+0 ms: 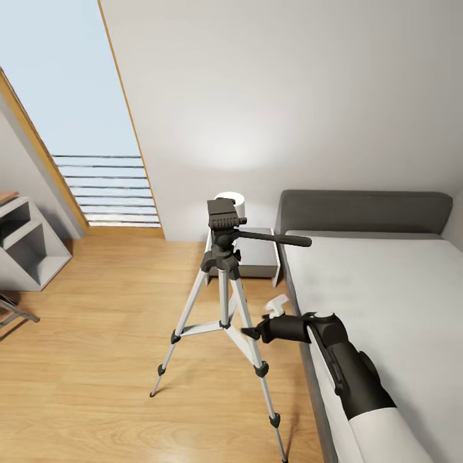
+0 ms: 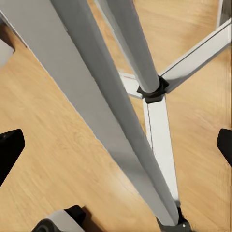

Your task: Attach the digital camera to the camera tripod in the bedroom.

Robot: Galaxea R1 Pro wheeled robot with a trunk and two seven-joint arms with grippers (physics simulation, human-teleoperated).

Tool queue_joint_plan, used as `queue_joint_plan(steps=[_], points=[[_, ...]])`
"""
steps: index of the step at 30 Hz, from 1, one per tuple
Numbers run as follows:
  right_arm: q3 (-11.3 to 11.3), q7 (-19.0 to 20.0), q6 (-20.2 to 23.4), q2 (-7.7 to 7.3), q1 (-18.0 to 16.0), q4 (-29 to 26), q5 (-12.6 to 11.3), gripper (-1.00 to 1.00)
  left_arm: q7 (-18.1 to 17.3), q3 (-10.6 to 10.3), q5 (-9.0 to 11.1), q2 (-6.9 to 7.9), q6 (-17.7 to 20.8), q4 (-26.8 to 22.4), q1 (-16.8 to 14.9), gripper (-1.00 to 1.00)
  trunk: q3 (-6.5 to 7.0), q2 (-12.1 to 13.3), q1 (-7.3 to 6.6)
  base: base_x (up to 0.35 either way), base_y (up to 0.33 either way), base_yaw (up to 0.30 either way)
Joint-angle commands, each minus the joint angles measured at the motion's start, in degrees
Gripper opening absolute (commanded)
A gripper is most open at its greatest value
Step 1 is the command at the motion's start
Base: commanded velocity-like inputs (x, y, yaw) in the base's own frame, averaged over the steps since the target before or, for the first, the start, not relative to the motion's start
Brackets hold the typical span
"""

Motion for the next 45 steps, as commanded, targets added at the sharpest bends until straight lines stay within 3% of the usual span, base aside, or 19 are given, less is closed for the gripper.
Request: queue_joint_plan(steps=[1, 9, 31, 40, 45], points=[[-0.2, 0.2, 0.1, 0.06, 0.0, 0.0, 0.6, 1.0, -0.3, -0.5, 0.5, 0.01, -0.1, 0.1, 0.0, -1.0, -0.1, -0.1, 0.03, 0.0, 0.0, 0.0], [-0.8, -2.4, -4.6, 1.16, 0.0, 3.4, 0.4, 1.0, -0.3, -0.5, 0.5, 0.01, -0.1, 0.1, 0.0, -1.0, -0.1, -0.1, 0.03, 0.0, 0.0, 0.0], [-0.8, -3.4, -5.3, 1.82, 0.0, 4.0, 0.2, 1.0, -0.3, -0.5, 0.5, 0.01, -0.1, 0.1, 0.0, -1.0, -0.1, -0.1, 0.03, 0.0, 0.0, 0.0], [-0.7, -5.0, -8.6, 4.31, 0.0, 9.2, 0.5, 1.0, -0.3, -0.5, 0.5, 0.01, -0.1, 0.1, 0.0, -1.0, -0.1, -0.1, 0.03, 0.0, 0.0, 0.0], [-0.7, -6.1, -10.2, 4.67, 0.0, 10.3, 0.5, 1.0, -0.3, -0.5, 0.5, 0.01, -0.1, 0.1, 0.0, -1.0, -0.1, -0.1, 0.03, 0.0, 0.0, 0.0]])
